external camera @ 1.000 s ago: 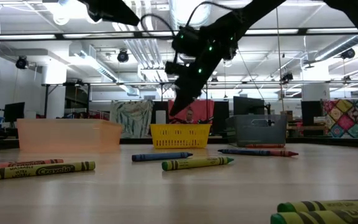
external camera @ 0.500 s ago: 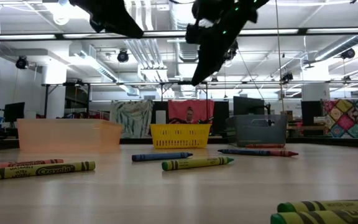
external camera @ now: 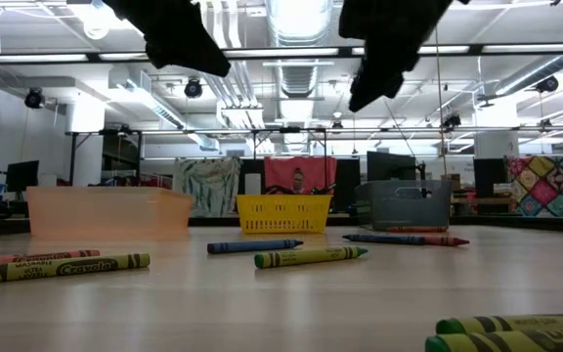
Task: Sort crayons
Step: Put the blue crayon into the orange bin
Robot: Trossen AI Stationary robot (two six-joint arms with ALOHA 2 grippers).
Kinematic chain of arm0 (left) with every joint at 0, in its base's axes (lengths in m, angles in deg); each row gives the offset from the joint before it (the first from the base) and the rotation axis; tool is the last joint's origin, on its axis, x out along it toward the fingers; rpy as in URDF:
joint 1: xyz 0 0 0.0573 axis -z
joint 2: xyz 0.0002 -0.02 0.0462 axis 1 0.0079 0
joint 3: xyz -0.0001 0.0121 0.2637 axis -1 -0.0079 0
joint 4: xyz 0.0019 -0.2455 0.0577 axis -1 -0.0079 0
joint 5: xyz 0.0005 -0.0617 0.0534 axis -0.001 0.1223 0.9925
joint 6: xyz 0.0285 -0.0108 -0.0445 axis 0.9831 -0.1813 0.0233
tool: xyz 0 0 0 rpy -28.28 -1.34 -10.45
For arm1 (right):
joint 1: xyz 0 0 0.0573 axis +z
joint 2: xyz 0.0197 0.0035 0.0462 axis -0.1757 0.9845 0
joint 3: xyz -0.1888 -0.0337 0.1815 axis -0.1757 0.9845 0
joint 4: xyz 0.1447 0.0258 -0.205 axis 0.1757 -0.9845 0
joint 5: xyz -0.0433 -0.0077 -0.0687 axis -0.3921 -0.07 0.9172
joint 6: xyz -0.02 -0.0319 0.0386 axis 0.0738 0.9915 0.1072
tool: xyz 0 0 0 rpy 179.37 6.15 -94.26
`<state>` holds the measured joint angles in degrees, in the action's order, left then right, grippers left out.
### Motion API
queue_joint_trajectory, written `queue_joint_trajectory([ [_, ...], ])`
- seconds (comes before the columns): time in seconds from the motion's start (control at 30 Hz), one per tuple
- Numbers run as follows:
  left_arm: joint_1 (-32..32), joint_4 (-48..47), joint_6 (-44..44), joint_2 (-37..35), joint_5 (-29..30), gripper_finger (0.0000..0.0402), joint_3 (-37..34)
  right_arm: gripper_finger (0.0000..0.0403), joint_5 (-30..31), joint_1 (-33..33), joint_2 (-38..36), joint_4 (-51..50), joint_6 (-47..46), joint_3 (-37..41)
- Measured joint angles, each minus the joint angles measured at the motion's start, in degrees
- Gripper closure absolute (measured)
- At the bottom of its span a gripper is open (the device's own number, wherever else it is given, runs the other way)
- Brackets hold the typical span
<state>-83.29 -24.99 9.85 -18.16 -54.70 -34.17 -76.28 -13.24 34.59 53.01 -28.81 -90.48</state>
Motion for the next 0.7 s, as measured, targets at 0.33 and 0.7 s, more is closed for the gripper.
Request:
queue_joint_trajectory([
  [0.33, 5.2, 4.4, -4.2, 7.9, -1.5, 0.0286, 0.0, 0.0346, 0.5, 6.2, -2.7, 2.6, -6.9, 6.3],
  [0.7, 9.9, 9.0, -7.6, 17.6, -1.4, 0.0222, 0.0, 0.0346, 0.5, 11.2, -3.3, 2.6, -11.1, 7.9],
])
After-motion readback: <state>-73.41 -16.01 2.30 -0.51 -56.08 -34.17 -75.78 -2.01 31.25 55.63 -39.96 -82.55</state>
